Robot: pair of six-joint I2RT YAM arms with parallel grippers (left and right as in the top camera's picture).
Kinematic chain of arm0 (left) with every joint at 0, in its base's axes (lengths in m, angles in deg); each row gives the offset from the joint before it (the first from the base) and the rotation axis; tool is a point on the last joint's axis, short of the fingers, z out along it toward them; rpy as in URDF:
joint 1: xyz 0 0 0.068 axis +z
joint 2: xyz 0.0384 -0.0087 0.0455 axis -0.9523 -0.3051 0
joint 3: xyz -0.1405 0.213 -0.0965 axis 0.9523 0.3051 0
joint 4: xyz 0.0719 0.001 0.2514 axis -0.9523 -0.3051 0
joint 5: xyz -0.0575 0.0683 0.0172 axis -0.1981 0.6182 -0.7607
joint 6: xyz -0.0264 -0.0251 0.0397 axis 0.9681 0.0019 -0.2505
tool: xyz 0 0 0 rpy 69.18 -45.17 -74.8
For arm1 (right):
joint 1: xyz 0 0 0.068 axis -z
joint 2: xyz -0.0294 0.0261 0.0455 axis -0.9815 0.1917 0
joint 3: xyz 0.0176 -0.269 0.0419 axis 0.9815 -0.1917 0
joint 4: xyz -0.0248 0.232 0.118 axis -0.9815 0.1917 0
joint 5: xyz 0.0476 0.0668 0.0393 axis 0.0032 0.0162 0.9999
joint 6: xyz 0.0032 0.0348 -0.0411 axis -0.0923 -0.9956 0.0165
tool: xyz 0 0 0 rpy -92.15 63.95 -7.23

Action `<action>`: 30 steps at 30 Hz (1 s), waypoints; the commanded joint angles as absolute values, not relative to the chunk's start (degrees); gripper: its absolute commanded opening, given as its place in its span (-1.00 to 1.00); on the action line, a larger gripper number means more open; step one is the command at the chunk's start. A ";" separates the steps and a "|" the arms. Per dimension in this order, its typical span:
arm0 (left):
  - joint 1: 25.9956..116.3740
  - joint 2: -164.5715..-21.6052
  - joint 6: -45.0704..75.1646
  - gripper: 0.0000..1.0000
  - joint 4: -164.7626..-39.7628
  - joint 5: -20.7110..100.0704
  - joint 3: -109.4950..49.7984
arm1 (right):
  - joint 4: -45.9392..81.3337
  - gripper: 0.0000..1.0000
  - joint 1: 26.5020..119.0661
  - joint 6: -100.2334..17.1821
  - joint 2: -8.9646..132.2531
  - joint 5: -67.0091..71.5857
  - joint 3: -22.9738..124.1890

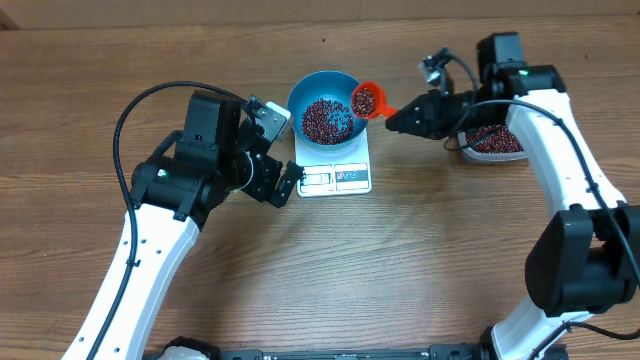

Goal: Scoop item into bowl and weigh 150g on scale

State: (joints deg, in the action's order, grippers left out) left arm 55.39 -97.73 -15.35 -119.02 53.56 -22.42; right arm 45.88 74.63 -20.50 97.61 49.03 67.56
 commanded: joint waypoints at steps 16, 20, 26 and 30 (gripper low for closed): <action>55.61 -98.06 -14.73 0.99 -118.80 53.30 -22.44 | 41.62 -0.93 61.78 -26.36 97.72 24.55 73.57; 55.61 -98.06 -14.73 0.99 -118.80 53.30 -22.44 | 39.78 -0.93 58.83 -26.38 97.72 16.86 73.57; 55.61 -98.06 -14.73 0.99 -118.80 53.30 -22.44 | 38.23 -0.93 55.38 -26.34 97.72 7.72 73.57; 55.61 -98.06 -14.73 0.99 -118.80 53.30 -22.44 | 36.99 -0.93 53.28 -25.40 97.72 0.40 73.57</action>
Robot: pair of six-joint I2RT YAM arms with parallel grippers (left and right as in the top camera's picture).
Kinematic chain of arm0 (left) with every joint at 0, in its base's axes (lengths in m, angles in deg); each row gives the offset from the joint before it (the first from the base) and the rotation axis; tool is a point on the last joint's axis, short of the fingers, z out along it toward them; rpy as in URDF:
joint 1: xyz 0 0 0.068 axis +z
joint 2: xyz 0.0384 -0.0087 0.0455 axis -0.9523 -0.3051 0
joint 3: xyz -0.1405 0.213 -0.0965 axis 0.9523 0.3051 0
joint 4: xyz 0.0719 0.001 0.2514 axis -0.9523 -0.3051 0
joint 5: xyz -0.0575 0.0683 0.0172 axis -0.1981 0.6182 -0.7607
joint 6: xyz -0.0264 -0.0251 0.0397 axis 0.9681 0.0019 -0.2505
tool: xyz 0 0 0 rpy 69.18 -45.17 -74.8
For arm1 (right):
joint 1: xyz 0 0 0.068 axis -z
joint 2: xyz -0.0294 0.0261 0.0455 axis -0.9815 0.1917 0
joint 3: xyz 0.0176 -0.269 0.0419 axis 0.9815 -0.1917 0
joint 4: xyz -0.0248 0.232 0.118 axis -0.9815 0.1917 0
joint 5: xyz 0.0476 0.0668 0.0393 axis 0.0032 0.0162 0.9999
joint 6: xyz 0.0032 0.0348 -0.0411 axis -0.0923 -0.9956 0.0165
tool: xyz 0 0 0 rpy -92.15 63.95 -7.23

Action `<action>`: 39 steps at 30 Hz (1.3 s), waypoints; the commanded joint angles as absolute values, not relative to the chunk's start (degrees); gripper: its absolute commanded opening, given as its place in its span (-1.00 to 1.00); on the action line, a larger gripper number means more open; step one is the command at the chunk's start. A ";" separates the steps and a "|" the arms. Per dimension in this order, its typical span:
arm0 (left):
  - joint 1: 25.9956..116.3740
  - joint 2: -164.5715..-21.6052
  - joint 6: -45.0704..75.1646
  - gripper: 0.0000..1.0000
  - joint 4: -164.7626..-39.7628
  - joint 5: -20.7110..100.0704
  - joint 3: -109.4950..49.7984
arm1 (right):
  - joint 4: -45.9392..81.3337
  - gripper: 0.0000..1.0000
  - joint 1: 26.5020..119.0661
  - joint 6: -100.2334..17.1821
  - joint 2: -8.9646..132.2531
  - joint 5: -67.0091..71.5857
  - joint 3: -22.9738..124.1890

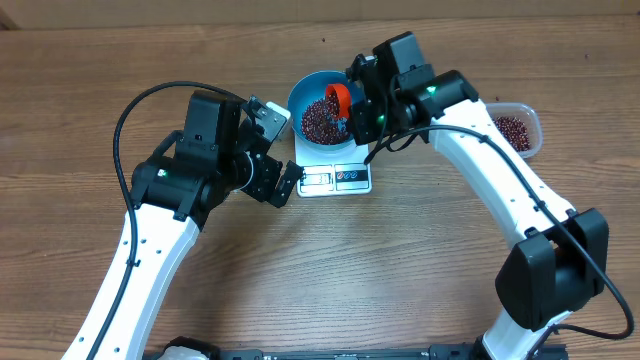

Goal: Scoop item into bowl and weigh 150g on scale

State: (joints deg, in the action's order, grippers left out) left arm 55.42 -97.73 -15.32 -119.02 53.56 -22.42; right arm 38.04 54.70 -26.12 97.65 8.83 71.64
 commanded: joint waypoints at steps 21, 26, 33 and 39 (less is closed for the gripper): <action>55.59 -98.06 -14.73 0.99 -118.80 53.30 -22.44 | 36.55 -0.93 45.26 -18.75 97.72 -19.71 73.57; 55.61 -98.06 -14.73 0.99 -118.80 53.30 -22.44 | 36.55 -0.93 45.26 -18.75 97.72 -19.65 73.57; 55.61 -98.06 -14.73 0.99 -118.80 53.30 -22.44 | 36.59 -0.93 45.58 -18.82 96.56 -15.38 73.63; 55.61 -98.06 -14.73 0.99 -118.80 53.30 -22.44 | 38.91 -0.93 50.85 -20.52 89.83 -6.79 73.63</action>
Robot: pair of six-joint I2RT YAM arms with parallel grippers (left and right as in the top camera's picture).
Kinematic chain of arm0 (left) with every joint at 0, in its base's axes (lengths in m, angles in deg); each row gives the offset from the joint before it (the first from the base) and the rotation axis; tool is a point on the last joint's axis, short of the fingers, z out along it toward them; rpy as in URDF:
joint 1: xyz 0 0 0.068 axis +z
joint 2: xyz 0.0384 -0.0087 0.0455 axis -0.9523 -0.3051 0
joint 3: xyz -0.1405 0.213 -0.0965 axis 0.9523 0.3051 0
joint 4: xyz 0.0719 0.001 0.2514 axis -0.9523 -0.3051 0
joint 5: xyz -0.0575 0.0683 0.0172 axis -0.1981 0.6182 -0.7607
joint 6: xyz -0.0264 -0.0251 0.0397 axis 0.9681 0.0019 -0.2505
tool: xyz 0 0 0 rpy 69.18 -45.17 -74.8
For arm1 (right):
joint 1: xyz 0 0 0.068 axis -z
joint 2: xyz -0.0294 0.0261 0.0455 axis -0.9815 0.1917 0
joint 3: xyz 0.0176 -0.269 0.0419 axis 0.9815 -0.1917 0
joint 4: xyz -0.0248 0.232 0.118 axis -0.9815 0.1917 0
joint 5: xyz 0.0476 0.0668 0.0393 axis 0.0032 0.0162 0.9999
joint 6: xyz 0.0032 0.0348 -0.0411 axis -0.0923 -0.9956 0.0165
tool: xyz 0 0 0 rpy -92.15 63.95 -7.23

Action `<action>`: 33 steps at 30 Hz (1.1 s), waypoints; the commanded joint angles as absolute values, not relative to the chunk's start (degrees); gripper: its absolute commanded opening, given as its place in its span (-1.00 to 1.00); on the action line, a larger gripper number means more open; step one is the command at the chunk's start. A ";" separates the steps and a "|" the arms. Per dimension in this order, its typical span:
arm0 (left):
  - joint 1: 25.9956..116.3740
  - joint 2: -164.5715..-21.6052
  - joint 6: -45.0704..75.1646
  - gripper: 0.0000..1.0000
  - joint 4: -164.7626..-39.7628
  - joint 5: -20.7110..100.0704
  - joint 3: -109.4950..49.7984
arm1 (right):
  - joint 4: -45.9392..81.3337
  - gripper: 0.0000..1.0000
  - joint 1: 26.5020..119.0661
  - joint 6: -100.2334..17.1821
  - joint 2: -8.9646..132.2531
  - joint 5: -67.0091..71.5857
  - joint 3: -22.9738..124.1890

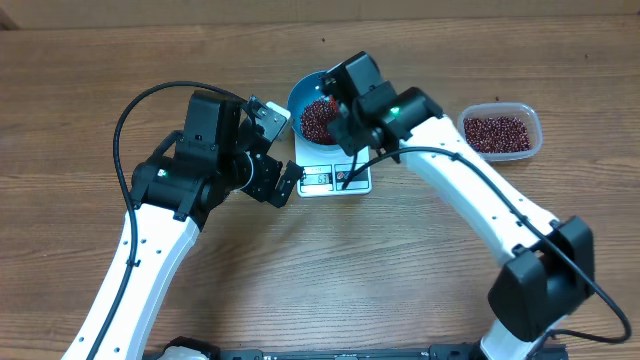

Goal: Scoop item into bowl and weigh 150g on scale

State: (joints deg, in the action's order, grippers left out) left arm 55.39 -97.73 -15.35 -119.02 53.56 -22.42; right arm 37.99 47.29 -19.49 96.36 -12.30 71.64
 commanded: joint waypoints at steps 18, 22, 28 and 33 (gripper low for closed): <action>55.61 -98.06 -14.73 0.99 -118.80 53.30 -22.44 | 59.17 -0.92 83.26 -16.57 80.26 1.18 73.22; 55.61 -98.06 -14.73 0.99 -118.80 53.30 -22.44 | 58.47 -0.93 86.56 -16.57 81.76 -0.61 70.90; 55.61 -98.06 -14.73 0.99 -118.80 53.30 -22.44 | 57.42 -0.93 87.70 -15.06 86.53 -0.76 69.98; 55.59 -98.06 -14.73 0.99 -118.80 53.30 -22.44 | 57.86 -0.92 87.70 -15.08 91.69 -3.36 69.98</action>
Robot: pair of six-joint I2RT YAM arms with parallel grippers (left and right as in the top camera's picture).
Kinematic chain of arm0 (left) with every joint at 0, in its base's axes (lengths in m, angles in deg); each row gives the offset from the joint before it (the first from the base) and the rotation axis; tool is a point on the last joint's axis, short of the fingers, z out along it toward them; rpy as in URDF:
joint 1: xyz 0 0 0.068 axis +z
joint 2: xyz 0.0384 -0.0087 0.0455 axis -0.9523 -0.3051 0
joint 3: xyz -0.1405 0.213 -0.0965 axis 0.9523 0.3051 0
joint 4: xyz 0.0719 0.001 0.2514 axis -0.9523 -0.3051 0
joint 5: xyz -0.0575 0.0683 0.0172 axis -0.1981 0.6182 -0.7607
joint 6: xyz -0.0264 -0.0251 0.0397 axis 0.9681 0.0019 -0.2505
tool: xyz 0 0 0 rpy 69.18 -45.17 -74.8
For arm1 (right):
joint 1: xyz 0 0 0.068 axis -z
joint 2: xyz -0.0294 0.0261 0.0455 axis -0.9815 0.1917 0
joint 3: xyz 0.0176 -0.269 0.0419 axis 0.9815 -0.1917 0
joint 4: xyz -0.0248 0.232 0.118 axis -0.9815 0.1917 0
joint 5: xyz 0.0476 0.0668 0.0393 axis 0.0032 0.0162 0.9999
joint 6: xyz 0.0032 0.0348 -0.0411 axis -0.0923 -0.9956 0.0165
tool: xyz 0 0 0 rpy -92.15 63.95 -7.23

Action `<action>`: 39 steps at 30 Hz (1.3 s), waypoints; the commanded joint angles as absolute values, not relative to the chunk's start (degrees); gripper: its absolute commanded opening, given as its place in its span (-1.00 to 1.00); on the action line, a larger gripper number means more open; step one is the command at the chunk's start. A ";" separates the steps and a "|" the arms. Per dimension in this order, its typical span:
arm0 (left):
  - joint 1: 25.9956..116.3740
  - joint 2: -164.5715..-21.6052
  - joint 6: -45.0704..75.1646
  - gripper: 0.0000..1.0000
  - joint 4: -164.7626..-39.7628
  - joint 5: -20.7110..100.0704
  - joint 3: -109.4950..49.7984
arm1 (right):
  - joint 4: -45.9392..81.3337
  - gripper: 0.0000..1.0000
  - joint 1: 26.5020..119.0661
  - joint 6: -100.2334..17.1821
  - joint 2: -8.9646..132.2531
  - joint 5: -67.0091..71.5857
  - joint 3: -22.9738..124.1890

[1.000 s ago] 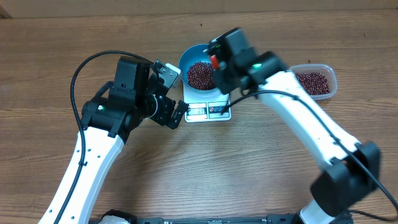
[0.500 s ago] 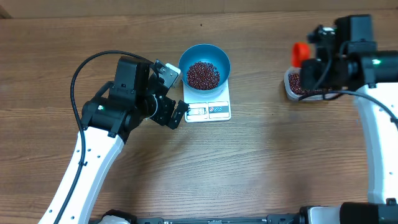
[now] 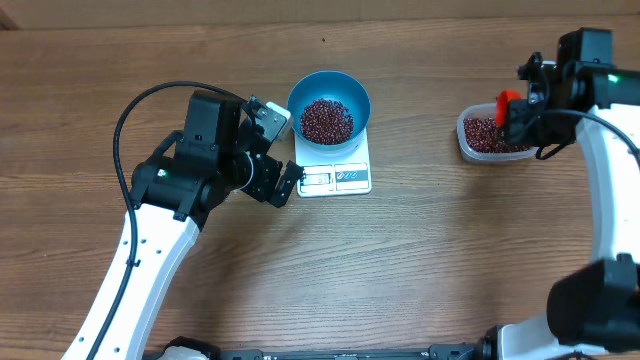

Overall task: Scoop item into bowl and weigh 150g on scale
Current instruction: 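Move the scoop with the right gripper back to the bean tub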

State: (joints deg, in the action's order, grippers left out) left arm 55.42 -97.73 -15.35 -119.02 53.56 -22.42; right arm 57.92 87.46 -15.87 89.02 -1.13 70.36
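A blue bowl [image 3: 296, 98] holding a heap of red beans [image 3: 327, 120] stands on the white scale [image 3: 352, 177] at the table's far middle. My left gripper [image 3: 281, 150] is just left of the scale, its fingers spread and holding nothing. At the far right my right gripper [image 3: 520, 112] is shut on a red scoop [image 3: 509, 98]. The scoop sits over the right part of a clear container [image 3: 468, 146] of red beans. What the scoop holds cannot be made out.
The scale's display strip [image 3: 335, 178] faces the near side, its reading too small to make out. A black cable [image 3: 135, 110] loops off the left arm. Bare wooden table [image 3: 400, 270] lies between the arms.
My right arm was stretched over the bowl and scale; now it is at the far right with the scoop over the bean container. The bowl is in full view. The left arm is unchanged.
At first my right gripper held the scoop full of beans at the bowl's right rim. Then the scoop was tipped inside the bowl. After that the arm covered the bowl. Now the scoop is over the container and the bowl's heap looks fuller.
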 commanded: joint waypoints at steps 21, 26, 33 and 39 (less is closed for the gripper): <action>55.61 -98.06 -14.73 0.99 -118.80 53.30 -22.44 | 55.91 -0.92 87.68 -14.03 102.68 -16.24 69.72; 55.61 -98.06 -14.73 0.99 -118.80 53.30 -22.44 | 55.32 -0.92 87.68 -13.59 103.07 -12.85 69.72; 55.61 -98.06 -14.73 0.99 -118.80 53.30 -22.44 | 56.72 -0.92 87.59 -9.00 103.18 -3.32 69.72; 55.61 -98.06 -14.73 0.99 -118.80 53.30 -22.44 | 58.58 -0.92 87.59 -7.54 103.21 0.86 69.70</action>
State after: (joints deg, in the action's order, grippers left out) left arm 55.39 -97.75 -15.35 -119.02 53.56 -22.42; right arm 58.12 87.48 -8.94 102.88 -3.08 70.03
